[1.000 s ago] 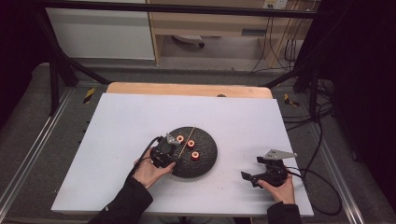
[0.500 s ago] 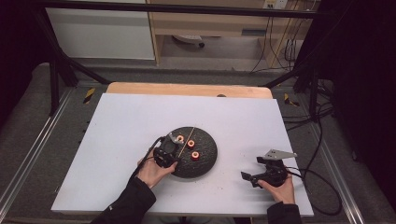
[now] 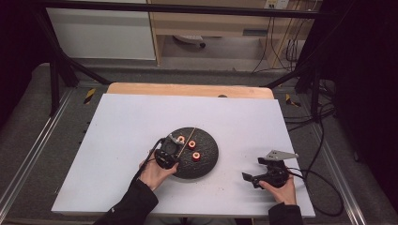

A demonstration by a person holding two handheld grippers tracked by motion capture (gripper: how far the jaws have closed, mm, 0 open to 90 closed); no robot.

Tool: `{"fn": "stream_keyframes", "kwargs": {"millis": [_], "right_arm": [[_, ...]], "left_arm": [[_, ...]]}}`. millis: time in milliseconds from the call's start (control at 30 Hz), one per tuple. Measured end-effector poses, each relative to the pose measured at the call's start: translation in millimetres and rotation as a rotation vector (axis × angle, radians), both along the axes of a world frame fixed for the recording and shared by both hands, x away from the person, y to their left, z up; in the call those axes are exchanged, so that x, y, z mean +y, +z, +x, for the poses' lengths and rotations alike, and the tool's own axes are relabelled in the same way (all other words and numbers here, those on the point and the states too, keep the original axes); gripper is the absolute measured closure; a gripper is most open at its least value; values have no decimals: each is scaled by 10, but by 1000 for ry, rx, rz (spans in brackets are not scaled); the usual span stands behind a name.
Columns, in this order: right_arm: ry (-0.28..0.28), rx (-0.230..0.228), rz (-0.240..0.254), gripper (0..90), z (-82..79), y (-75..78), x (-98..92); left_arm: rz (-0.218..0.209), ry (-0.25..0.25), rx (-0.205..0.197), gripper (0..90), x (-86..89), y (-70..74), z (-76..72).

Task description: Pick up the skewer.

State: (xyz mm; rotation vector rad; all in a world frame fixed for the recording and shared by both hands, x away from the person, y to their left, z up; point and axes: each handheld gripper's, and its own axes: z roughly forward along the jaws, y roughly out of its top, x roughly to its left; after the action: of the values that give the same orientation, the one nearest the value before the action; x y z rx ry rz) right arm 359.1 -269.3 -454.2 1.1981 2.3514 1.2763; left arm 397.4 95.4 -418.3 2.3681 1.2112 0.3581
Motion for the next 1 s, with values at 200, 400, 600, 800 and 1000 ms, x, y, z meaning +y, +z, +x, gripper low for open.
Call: {"fn": "stream_keyframes", "kwargs": {"millis": [200,400,600,800,1000], "right_arm": [[0,3,1,7,0,0,2],[0,5,0,7,-1,-1,3],[-2,6,1,7,-2,0,3],[0,6,0,7,-1,-1,2],[0,9,-1,7,-2,-3,5]], "left_arm": [[-4,27,2,857,26,8,-4],[-12,46,1,879,53,22,-4],[-32,45,-13,882,83,40,-17],[-67,22,-43,883,150,93,-53],[-128,-32,-56,883,275,149,-76]]}}
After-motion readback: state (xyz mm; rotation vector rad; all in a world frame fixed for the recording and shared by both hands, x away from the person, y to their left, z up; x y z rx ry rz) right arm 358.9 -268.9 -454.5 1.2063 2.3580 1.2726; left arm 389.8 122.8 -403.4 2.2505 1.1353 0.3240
